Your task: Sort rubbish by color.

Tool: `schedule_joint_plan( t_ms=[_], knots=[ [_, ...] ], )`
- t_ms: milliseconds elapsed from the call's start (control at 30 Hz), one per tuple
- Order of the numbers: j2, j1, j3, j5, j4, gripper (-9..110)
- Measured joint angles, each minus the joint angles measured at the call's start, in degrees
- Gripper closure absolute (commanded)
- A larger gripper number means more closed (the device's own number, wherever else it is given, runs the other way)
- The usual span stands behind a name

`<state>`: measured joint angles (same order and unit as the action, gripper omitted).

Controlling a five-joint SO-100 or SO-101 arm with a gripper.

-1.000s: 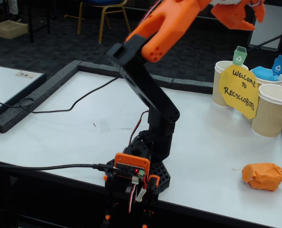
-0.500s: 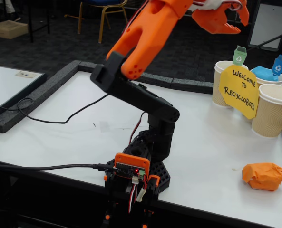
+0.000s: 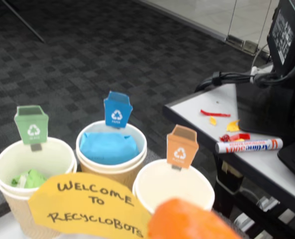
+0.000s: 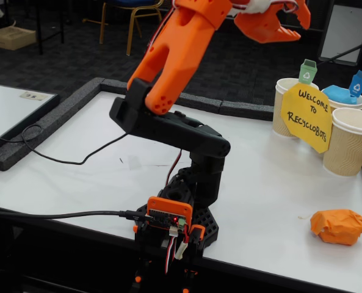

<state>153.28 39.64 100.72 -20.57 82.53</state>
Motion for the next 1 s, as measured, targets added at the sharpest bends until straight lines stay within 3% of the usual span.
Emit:
schedule_joint_plan(
  t_ms=[267, 633, 1000],
  knots=[
    [0.18, 1.85, 9.67, 0.0, -0.53, 101],
    [0.09, 6.68, 26.54, 0.44, -11.25, 101],
    [-3.34, 20.48, 34.54, 0.53, -19.51, 101]
  ],
)
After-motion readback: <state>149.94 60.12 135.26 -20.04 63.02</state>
